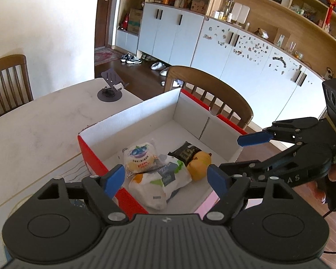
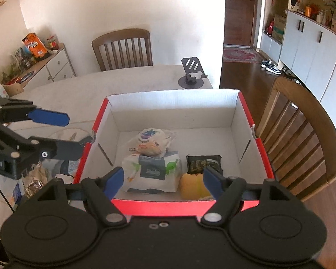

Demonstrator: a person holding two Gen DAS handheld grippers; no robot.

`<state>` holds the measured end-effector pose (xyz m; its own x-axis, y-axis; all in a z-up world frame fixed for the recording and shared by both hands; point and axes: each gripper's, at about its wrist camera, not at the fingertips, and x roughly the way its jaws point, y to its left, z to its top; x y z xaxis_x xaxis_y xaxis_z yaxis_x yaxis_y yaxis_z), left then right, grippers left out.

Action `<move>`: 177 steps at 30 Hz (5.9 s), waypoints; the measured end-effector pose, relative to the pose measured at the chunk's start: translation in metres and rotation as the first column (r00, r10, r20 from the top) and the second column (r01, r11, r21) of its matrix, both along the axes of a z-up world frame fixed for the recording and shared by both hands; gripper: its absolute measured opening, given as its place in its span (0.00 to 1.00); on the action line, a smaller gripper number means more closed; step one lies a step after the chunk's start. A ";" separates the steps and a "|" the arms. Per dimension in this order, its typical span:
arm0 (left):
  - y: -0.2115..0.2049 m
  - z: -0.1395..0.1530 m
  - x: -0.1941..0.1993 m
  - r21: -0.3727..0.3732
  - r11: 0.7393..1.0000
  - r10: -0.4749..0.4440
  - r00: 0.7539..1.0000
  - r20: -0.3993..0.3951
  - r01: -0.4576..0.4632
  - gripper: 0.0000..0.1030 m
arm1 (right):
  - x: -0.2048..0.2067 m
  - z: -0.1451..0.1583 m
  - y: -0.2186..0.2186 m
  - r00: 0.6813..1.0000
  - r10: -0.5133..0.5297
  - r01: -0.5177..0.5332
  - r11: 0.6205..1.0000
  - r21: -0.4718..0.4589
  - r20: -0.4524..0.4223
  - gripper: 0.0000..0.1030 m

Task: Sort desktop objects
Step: 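Open both tools to release the bread bag and dark snack in the box, then move both tools back over the snacks on the glass turntable, then grasp the white USB cable with the right tool while the left tool grasps the blue biscuit box, then carry the blue biscuit box and white USB cable into the red shoebox with both tools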

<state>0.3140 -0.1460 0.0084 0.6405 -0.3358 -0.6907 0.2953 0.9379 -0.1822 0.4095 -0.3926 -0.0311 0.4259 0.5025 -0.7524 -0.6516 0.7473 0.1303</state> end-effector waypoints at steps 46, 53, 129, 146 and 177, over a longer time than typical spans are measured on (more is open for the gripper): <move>0.133 -0.016 -0.176 -0.047 0.998 0.052 0.997 0.063 -0.049 1.00 | -0.157 -0.007 0.094 0.997 -0.072 0.074 0.993 0.091 -0.023 0.80; 0.155 -0.026 -0.193 -0.028 0.996 0.081 0.994 0.071 -0.079 1.00 | -0.177 -0.015 0.114 0.998 -0.054 0.056 0.994 0.091 -0.030 0.79; 0.179 -0.142 -0.185 0.084 0.995 0.055 0.993 -0.103 -0.046 0.45 | -0.264 -0.109 0.228 0.984 0.167 -0.177 0.965 -0.196 -0.066 0.22; 0.182 -0.137 -0.197 0.057 0.996 0.075 0.989 -0.131 -0.068 0.34 | -0.241 -0.109 0.193 0.990 0.036 -0.054 0.989 -0.134 -0.136 0.11; 0.142 -0.068 -0.213 -0.008 0.999 0.037 0.993 -0.113 -0.038 0.34 | -0.206 -0.041 0.110 0.979 -0.109 0.120 0.991 0.055 -0.174 0.11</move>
<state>0.1010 -0.0044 -0.0596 0.5707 -0.3205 -0.7560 0.2371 0.9458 -0.2219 0.2037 -0.2822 -0.0723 0.3523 0.5081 -0.7860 -0.5265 0.8019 0.2824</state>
